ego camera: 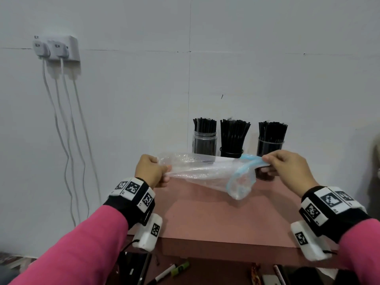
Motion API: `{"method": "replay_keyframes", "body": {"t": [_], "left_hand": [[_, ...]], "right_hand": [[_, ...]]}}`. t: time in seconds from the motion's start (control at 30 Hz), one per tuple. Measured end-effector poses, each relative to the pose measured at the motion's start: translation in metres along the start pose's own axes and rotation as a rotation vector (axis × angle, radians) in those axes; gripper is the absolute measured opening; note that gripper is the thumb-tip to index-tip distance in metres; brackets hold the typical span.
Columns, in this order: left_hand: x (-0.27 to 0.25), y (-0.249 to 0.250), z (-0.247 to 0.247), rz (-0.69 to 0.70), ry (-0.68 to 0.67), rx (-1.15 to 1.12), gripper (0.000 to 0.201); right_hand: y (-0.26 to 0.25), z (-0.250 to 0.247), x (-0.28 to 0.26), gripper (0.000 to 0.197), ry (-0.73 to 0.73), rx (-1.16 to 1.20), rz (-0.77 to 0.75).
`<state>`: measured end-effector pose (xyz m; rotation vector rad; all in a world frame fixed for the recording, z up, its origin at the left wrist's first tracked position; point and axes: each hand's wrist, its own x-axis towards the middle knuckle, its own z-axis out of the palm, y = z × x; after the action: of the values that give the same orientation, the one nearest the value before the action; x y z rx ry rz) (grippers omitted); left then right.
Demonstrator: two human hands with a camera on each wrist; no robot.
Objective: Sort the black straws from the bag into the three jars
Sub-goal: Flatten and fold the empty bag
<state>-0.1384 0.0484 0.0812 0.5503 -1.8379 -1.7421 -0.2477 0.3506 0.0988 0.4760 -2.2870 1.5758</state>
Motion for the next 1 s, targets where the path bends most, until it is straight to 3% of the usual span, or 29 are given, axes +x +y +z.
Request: {"method": "replay_keyframes", "body": {"t": [0.13,0.27,0.33,0.37,0.43,0.5,0.6,0.63,0.67,0.73,0.77,0.83,0.87,0.93,0.97,1.0], "left_hand": [[0.001,-0.001,0.006,-0.035,-0.041,-0.017,0.041],[0.000,0.013,0.013,0.020,-0.101,-0.080,0.035],[-0.003,0.019,0.019,0.063,-0.198,-0.194,0.039],[-0.005,0.021,0.024,0.069,-0.267,-0.229,0.050],[-0.008,0.021,0.033,0.111,-0.379,-0.153,0.073],[-0.016,0.020,0.041,0.194,-0.405,-0.021,0.071],[-0.018,0.025,0.037,0.334,-0.258,0.192,0.016],[-0.011,0.026,0.029,0.373,-0.168,0.283,0.016],[-0.004,0.025,0.019,0.393,-0.071,0.368,0.031],[0.003,0.028,0.000,0.441,0.028,0.396,0.041],[0.001,0.030,-0.005,0.464,-0.012,0.371,0.037],[-0.009,0.033,-0.004,0.491,-0.263,0.266,0.026],[-0.018,0.034,0.003,0.479,-0.435,0.266,0.038],[-0.028,0.028,0.020,0.458,-0.731,0.310,0.090],[-0.033,0.025,0.028,0.440,-0.820,0.345,0.109],[-0.035,0.022,0.034,0.426,-0.856,0.374,0.114]], "right_hand": [[0.008,-0.002,0.002,0.013,0.076,0.049,-0.001],[-0.010,-0.007,0.006,0.023,0.027,0.451,0.036],[-0.027,-0.008,0.004,0.019,-0.052,0.570,0.061],[-0.033,-0.007,0.002,0.031,-0.099,0.540,0.077],[-0.038,0.000,-0.003,0.075,-0.113,0.238,0.030],[-0.035,0.010,-0.006,0.105,-0.089,-0.102,-0.098],[-0.021,0.010,0.000,0.103,-0.121,-0.311,-0.240],[-0.017,0.002,0.005,0.096,-0.083,-0.302,-0.250],[-0.015,-0.010,0.009,0.088,-0.011,-0.248,-0.215],[-0.012,-0.037,0.018,0.074,0.146,-0.102,-0.081],[-0.012,-0.047,0.021,0.067,0.185,-0.073,-0.033],[-0.015,-0.053,0.024,0.046,0.201,-0.149,-0.033],[-0.020,-0.050,0.023,0.037,0.209,-0.194,-0.056],[-0.025,-0.039,0.023,0.026,0.227,-0.191,-0.078],[-0.027,-0.035,0.024,0.022,0.235,-0.164,-0.075],[-0.028,-0.032,0.024,0.019,0.245,-0.139,-0.066]]}}
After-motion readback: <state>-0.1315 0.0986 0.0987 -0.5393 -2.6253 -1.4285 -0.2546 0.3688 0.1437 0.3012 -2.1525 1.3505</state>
